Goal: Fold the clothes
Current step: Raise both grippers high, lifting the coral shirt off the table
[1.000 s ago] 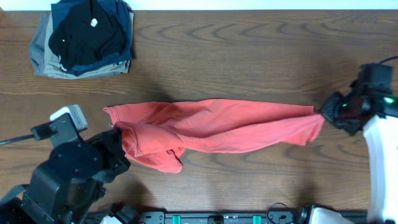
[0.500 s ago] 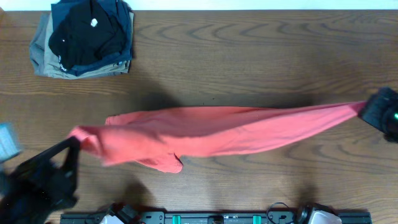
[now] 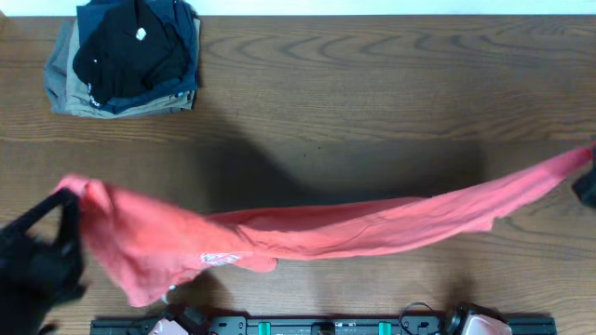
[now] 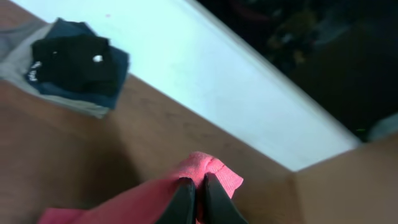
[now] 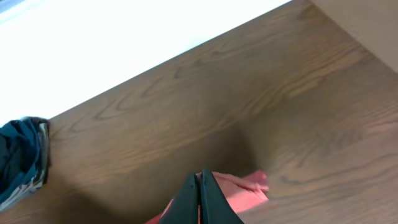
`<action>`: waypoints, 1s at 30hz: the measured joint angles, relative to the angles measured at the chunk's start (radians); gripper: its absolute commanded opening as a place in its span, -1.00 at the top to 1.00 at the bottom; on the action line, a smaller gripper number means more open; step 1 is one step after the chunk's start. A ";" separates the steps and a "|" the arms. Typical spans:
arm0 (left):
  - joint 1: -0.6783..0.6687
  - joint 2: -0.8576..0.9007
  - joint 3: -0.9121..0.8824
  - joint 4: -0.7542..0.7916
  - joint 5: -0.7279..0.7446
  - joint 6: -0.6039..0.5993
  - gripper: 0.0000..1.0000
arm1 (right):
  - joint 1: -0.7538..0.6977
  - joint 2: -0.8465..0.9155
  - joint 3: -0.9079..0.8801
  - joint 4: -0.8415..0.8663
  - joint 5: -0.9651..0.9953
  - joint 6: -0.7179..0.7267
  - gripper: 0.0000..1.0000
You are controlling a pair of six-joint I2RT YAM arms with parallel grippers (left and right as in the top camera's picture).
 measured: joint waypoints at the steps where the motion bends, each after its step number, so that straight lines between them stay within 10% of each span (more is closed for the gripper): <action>1: 0.000 0.028 -0.010 0.011 -0.008 0.000 0.88 | 0.000 0.024 0.000 0.016 -0.014 0.000 0.98; 17: 0.235 0.740 0.017 0.660 -0.029 0.209 0.88 | -0.028 0.407 0.072 0.430 -0.210 -0.002 0.98; 30: 0.300 0.465 0.531 0.674 -0.011 0.409 0.88 | -0.428 0.321 0.513 0.341 -0.378 0.005 0.98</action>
